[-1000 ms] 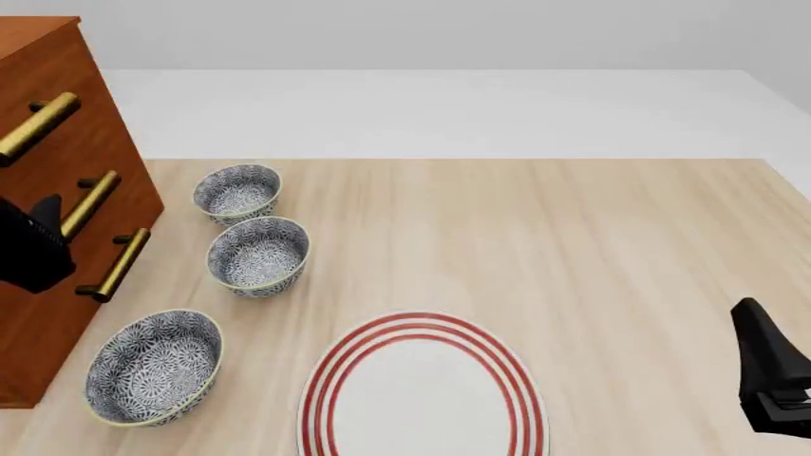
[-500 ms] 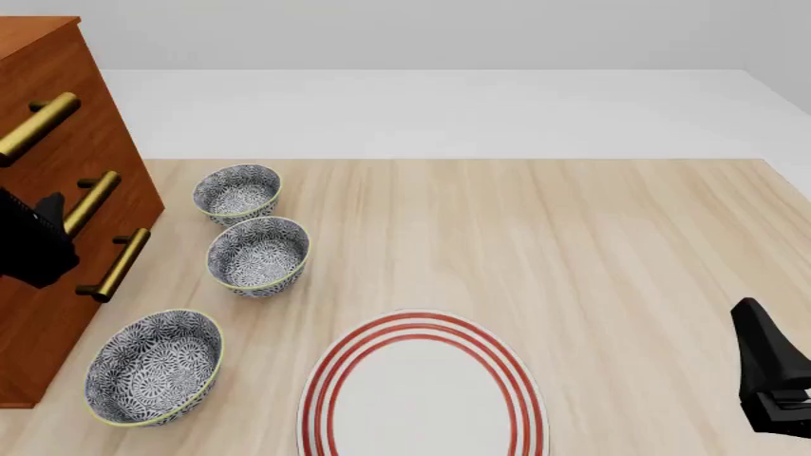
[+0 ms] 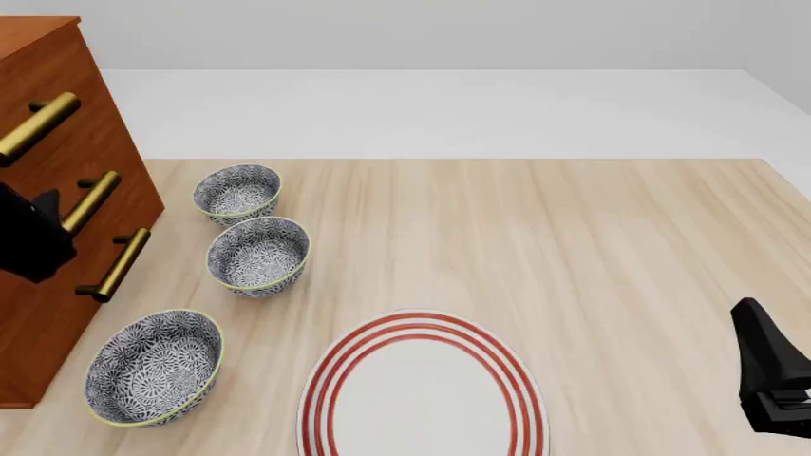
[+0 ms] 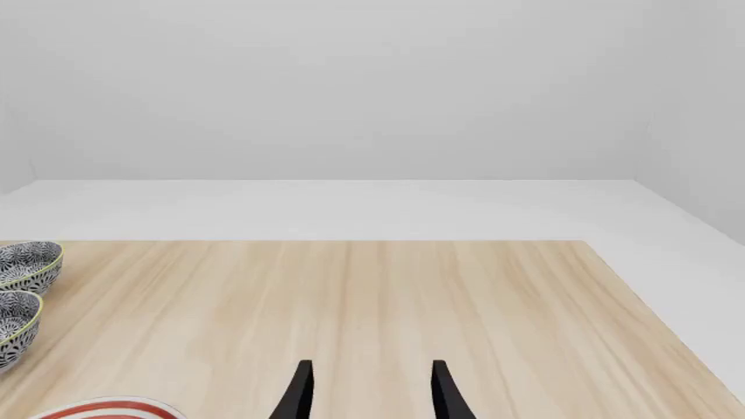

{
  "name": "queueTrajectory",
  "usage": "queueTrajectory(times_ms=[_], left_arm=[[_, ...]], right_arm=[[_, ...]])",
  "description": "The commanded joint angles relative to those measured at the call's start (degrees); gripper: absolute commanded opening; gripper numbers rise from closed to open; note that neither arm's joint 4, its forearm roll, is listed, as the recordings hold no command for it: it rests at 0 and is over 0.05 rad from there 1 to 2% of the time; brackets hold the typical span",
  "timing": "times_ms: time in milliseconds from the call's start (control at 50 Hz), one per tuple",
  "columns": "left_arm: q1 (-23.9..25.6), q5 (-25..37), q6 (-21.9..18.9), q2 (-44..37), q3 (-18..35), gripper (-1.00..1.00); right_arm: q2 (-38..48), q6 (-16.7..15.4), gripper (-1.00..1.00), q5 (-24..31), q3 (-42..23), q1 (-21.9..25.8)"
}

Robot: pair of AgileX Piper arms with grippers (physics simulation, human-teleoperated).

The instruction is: Open the top drawer of the cabinet.

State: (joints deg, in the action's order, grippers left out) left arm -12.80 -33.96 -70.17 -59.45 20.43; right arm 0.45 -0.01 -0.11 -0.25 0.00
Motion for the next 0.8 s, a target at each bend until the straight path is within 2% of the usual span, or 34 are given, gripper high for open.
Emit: queueTrajectory(times_ms=[20, 780, 800], left_arm=[[-0.45, 0.74, -0.11, -0.4, 1.03, 1.0], [-1.27, -1.3, -0.31, -4.11, 1.94, 1.0], [-1.28, -3.24, -1.33, -4.23, 1.29, -1.0]], right_arm=[[0.0, 0.0, 1.0, 0.0, 0.0, 0.01], [0.0, 0.01, 1.0, 0.0, 0.0, 0.01], [0.0, -0.01, 1.0, 0.0, 0.0, 0.0]])
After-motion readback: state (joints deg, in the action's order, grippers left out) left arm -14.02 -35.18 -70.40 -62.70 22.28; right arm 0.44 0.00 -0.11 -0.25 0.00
